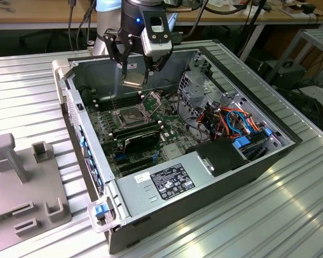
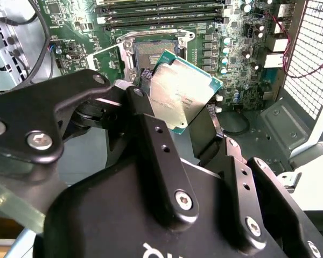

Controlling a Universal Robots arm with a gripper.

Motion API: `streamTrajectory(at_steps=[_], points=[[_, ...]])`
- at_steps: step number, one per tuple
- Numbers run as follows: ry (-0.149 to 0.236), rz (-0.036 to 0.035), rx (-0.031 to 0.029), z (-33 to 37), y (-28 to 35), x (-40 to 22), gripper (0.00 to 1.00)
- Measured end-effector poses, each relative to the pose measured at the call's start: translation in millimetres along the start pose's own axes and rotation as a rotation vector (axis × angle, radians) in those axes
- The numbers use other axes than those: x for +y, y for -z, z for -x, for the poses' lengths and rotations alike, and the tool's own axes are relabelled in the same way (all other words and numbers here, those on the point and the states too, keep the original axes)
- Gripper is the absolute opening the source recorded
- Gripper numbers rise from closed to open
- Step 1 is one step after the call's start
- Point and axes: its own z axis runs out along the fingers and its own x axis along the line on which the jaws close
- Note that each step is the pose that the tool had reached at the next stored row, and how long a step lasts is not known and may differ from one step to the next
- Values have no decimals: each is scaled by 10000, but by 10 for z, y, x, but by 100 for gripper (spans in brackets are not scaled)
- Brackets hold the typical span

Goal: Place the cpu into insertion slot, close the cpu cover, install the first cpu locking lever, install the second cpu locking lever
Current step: 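Place the cpu into insertion slot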

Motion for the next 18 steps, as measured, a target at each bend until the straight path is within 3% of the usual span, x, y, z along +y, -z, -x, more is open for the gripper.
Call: streamTrajectory(at_steps=[5, 8, 11, 14, 18], points=[[-45, 0, -2, 0, 0, 0, 53], [-513, -8, -21, 0, -1, 0, 53], [-1431, -26, -59, 0, -2, 1, 53], [-1979, -36, -81, 0, -4, 0, 53], [-2012, -36, -82, 0, -4, 0, 53]])
